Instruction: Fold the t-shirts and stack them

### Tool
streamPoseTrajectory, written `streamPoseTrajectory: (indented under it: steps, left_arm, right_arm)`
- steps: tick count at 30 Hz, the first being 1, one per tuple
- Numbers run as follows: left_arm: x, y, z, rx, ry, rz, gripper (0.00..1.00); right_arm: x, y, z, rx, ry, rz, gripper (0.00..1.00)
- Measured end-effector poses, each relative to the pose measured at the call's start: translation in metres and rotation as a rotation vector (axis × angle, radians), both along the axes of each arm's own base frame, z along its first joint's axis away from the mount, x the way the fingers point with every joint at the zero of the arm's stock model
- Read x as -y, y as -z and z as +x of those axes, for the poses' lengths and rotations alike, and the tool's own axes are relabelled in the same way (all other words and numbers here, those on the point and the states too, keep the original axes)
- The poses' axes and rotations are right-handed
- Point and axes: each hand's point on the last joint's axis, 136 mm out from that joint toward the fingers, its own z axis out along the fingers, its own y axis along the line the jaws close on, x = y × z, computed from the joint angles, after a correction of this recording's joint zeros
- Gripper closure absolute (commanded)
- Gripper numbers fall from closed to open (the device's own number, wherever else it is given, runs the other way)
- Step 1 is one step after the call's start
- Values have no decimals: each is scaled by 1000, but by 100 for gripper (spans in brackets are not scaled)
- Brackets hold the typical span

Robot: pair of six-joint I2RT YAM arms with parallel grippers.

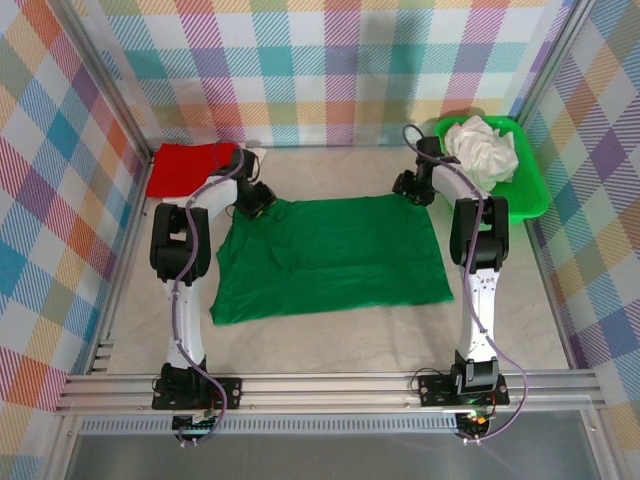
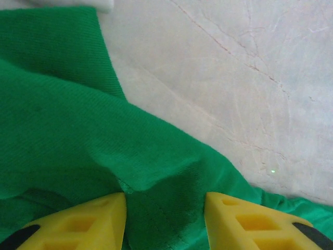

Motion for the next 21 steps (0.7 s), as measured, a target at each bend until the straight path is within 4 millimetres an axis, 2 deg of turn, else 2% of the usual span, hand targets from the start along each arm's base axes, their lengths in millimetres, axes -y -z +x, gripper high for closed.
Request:
streamPoseTrajectory:
  steps: [3,9,13,17,21]
  left_arm:
    - [-1,0,-1,9,-3,14,56]
    - [-12,-5,-19,4,-26,57,55]
    - [-24,-12,-15,26,-49,69,55]
    - [-45,-14,-10,31,-83,93,55]
    - [-62,-26,2,64,-108,109,57]
  right_arm:
    - [0,-1,0,3,-1,7,41]
    - [-1,0,-3,-1,-2,21,41]
    - [-1,-1,-4,2,-4,28,42]
    - [1,-1,-6,2,1,33,42]
    - [1,-1,-7,-2,2,38,42]
